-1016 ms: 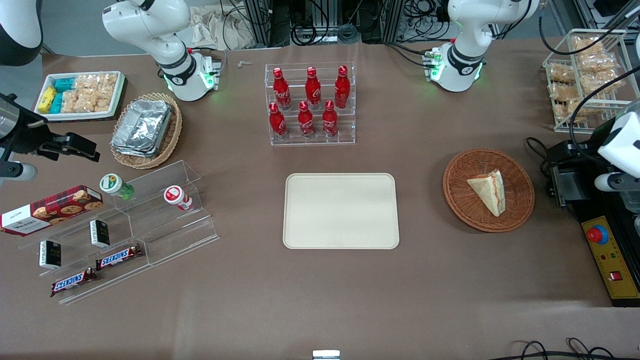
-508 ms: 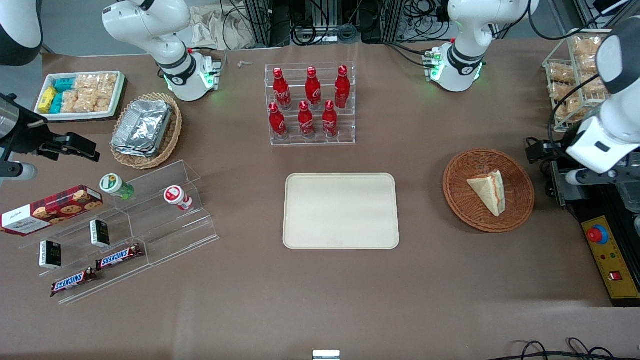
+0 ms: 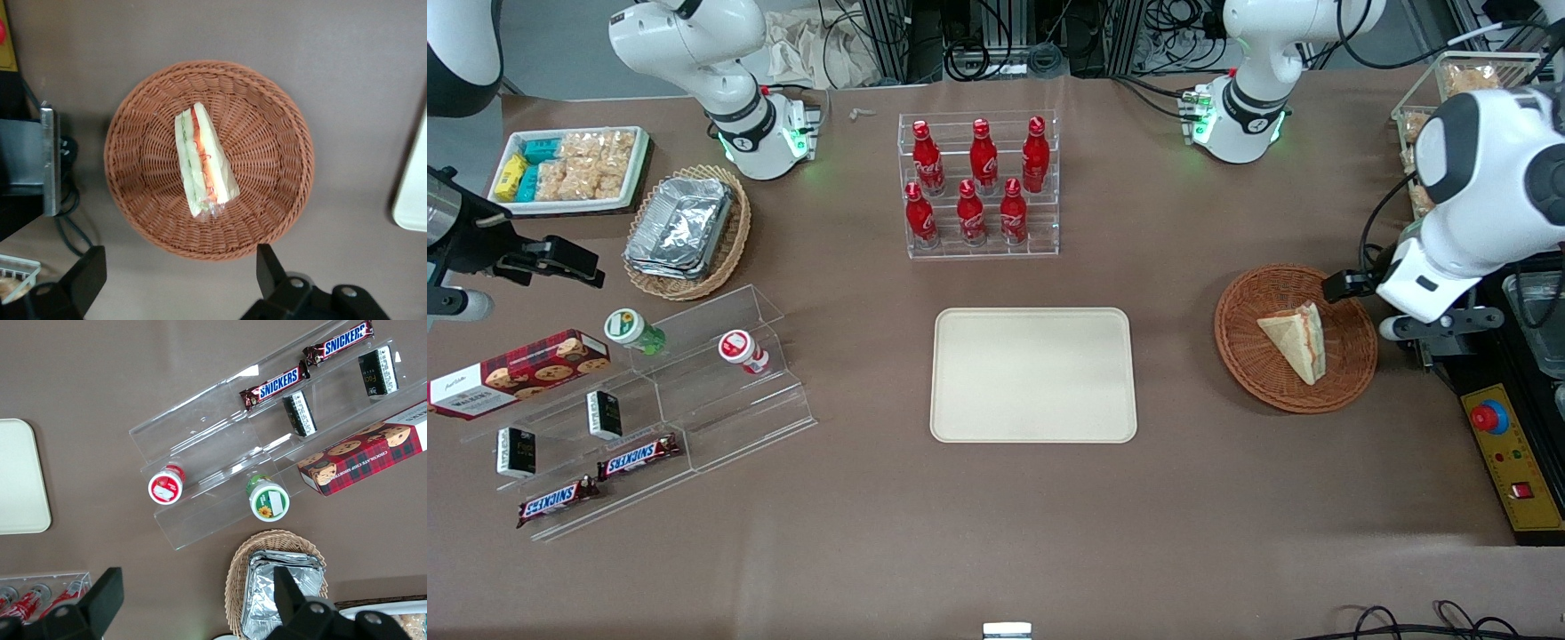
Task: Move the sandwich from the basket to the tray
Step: 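Move the left gripper down over the wrapped sandwich in the basket, then close the left gripper on the sandwich's pointed end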
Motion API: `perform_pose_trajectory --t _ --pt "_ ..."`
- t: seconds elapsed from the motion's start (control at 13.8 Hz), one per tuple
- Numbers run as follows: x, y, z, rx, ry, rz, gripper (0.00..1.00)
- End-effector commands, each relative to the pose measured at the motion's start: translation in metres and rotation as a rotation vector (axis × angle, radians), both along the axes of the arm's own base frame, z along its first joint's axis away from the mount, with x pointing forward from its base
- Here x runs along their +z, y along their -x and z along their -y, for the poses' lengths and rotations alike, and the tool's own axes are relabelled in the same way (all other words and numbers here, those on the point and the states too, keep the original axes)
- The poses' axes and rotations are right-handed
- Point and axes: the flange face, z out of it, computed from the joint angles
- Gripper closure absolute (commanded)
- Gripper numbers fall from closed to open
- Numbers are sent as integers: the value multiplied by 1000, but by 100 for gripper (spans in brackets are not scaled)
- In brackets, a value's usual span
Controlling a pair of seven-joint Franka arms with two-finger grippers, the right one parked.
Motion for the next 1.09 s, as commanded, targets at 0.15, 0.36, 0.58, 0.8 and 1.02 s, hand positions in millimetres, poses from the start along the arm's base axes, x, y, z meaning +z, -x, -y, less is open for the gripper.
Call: perform_pose_trajectory --t 0.15,0.36,0.58,0.8,1.02 --pt "-45 18 -10 39 10 7 0" --pt "-67 14 -13 57 9 -20 0" --pt "-93 11 -12 109 2 -45 0" --pt "-114 10 -16 132 5 -75 0" --pt "-138 4 -13 189 22 -66 0"
